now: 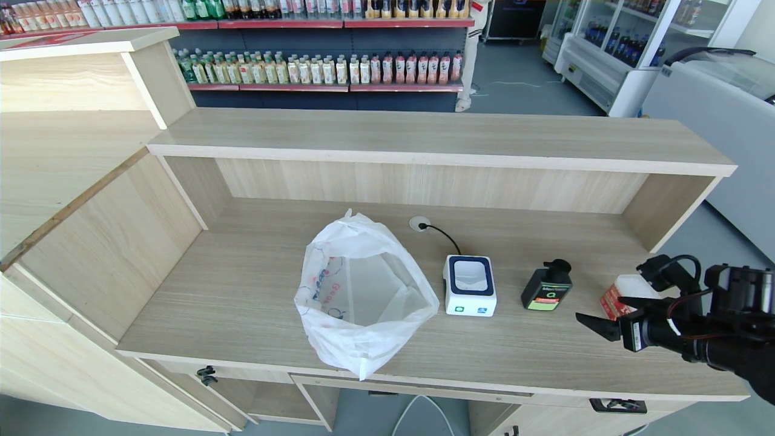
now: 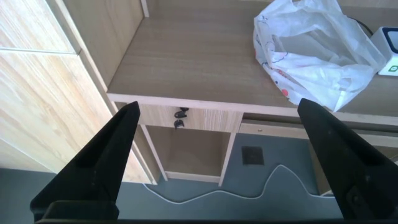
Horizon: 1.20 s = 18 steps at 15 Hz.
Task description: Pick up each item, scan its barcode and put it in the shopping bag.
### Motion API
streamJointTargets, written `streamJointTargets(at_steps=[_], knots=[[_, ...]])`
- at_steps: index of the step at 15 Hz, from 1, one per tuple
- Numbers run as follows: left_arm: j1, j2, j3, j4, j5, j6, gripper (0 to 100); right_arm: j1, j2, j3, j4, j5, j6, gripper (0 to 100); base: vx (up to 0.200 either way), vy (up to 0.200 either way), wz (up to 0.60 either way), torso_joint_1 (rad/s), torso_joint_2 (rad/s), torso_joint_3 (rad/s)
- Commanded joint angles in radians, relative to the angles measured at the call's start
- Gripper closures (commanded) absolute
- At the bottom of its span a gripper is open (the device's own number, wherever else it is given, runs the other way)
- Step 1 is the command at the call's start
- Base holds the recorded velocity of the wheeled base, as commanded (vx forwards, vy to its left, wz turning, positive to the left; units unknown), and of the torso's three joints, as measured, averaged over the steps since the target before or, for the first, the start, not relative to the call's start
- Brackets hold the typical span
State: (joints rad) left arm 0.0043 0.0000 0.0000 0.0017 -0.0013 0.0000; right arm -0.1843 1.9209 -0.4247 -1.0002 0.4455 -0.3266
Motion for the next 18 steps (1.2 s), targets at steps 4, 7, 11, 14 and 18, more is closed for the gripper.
streamJointTargets(at_steps=[4, 7, 11, 14, 18], knots=[[0.000, 0.000, 0.000, 0.000, 0.000, 0.000, 0, 0.002, 0.078, -0.071, -0.001, 0.019, 0.000, 0, 0.000, 0.000, 0.00, 0.000, 0.00, 0.000], [0.000, 0.000, 0.000, 0.000, 0.000, 0.000, 0, 0.008, 0.110, -0.082, -0.015, 0.055, -0.005, 0, 0.000, 0.000, 0.00, 0.000, 0.00, 0.000], [0.000, 0.000, 0.000, 0.000, 0.000, 0.000, 0, 0.029, 0.211, -0.085, -0.159, 0.093, -0.005, 0, 0.000, 0.000, 0.00, 0.000, 0.00, 0.000], [0.000, 0.000, 0.000, 0.000, 0.000, 0.000, 0, 0.040, 0.234, -0.092, -0.176, 0.122, -0.003, 0, 0.000, 0.000, 0.00, 0.000, 0.00, 0.000], [0.000, 0.000, 0.000, 0.000, 0.000, 0.000, 0, 0.046, 0.268, -0.177, -0.175, 0.154, 0.001, 0, 0.000, 0.000, 0.00, 0.000, 0.00, 0.000]])
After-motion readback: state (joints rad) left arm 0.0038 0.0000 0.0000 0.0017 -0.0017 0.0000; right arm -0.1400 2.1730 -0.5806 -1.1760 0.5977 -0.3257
